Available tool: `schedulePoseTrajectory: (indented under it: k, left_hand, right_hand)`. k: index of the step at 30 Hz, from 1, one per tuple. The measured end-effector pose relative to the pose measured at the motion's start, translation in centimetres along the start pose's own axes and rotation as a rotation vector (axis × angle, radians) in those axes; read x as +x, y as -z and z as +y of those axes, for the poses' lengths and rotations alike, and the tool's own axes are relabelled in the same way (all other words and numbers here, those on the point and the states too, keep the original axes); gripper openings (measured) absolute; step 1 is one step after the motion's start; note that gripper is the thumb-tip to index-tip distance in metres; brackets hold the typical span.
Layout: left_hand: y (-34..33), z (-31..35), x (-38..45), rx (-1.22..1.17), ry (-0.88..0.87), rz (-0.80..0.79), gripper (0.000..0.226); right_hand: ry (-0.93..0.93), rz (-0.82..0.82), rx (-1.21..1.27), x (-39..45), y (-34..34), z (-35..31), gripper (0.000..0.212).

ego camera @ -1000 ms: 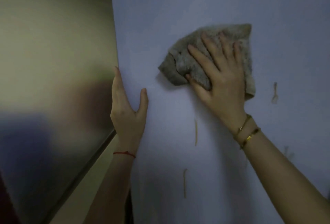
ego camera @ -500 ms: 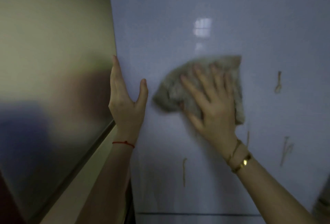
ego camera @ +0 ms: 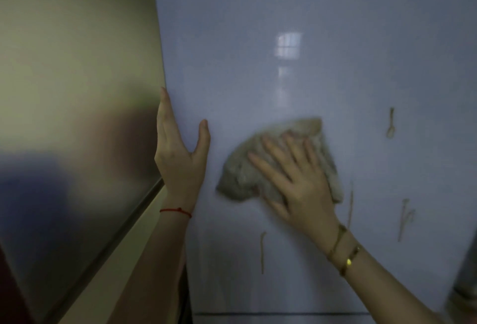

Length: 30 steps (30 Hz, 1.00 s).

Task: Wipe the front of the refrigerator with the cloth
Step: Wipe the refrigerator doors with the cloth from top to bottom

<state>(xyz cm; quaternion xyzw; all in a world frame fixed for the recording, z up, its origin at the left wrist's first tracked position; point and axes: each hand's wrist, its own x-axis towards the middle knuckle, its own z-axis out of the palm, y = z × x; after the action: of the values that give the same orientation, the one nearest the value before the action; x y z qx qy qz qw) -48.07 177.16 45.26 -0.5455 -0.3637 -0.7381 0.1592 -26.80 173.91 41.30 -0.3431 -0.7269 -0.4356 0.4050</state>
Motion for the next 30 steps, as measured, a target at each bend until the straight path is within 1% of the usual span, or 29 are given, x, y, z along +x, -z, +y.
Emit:
schedulePoseTrajectory:
  k: [1, 3, 4, 7, 9, 11, 13, 15, 16, 17, 20, 22, 23, 24, 27, 28, 30]
  left_hand:
    - [0.0, 0.0, 0.0, -0.006, 0.002, 0.000, 0.069]
    - [0.0, -0.1, 0.0, -0.011, 0.003, 0.008, 0.069]
    - [-0.1, -0.1, 0.0, -0.014, 0.004, 0.010, 0.070]
    - [-0.2, 0.1, 0.0, -0.010, -0.003, 0.012, 0.070]
    - [-0.2, 0.3, 0.0, 0.003, 0.013, 0.008, 0.071]
    - [-0.2, 0.6, 0.1, 0.017, 0.032, 0.010, 0.072]
    - [-0.3, 0.8, 0.5, 0.030, 0.038, 0.012, 0.074]
    - [-0.4, 1.1, 0.9, 0.053, 0.029, 0.019, 0.074]
    - [-0.5, 1.2, 1.0, 0.063, 0.024, 0.024, 0.075]
    - [-0.6, 1.3, 1.1, 0.070, 0.022, 0.026, 0.075]
    - [-0.9, 1.3, 1.2, 0.108, -0.006, 0.036, 0.073]
    - [-1.1, 1.2, 1.2, 0.126, -0.021, 0.046, 0.071]
    - [-1.2, 1.1, 1.1, 0.126, -0.026, 0.051, 0.071]
    - [-1.2, 1.0, 1.1, 0.125, -0.032, 0.053, 0.070]
    - [-1.1, 0.7, 1.2, 0.122, -0.046, 0.046, 0.070]
    - [-1.0, 0.7, 1.2, 0.121, -0.049, 0.037, 0.070]
    - [-1.0, 0.8, 1.1, 0.123, -0.051, 0.043, 0.070]
  right_hand:
    - [0.045, -0.027, -0.010, -0.8, 0.2, 0.1, 0.051]
    - [0.046, -0.010, 0.003, 0.8, 1.0, 1.7, 0.050]
    - [0.005, 0.032, 0.012, 2.7, 1.4, 2.8, 0.050]
    - [-0.183, 0.229, -0.031, 10.7, 2.9, 6.3, 0.050]
    - [-0.262, 0.291, -0.048, 13.9, 3.3, 6.7, 0.051]
    - [-0.213, 0.262, -0.030, 13.6, 3.0, 5.4, 0.052]
    - [-0.085, 0.161, -0.017, 11.0, 2.4, 3.8, 0.054]
    - [0.009, 0.094, -0.019, 8.8, 2.4, 3.6, 0.053]
    - [0.014, 0.092, -0.015, 8.9, 2.8, 4.2, 0.053]
    - [-0.018, 0.117, -0.012, 9.6, 3.2, 5.1, 0.052]
    - [-0.255, 0.260, -0.038, 14.3, 4.8, 8.1, 0.053]
    - [-0.348, 0.295, -0.045, 17.8, 5.4, 8.9, 0.056]
    - [-0.338, 0.287, -0.052, 18.9, 5.2, 8.3, 0.056]
    - [-0.290, 0.267, -0.047, 19.3, 4.9, 7.2, 0.056]
    - [-0.038, 0.153, 0.016, 16.7, 2.8, 3.2, 0.056]
    - [0.017, 0.116, 0.011, 15.3, 2.5, 2.5, 0.054]
    - [0.046, 0.094, 0.003, 14.0, 2.9, 3.0, 0.053]
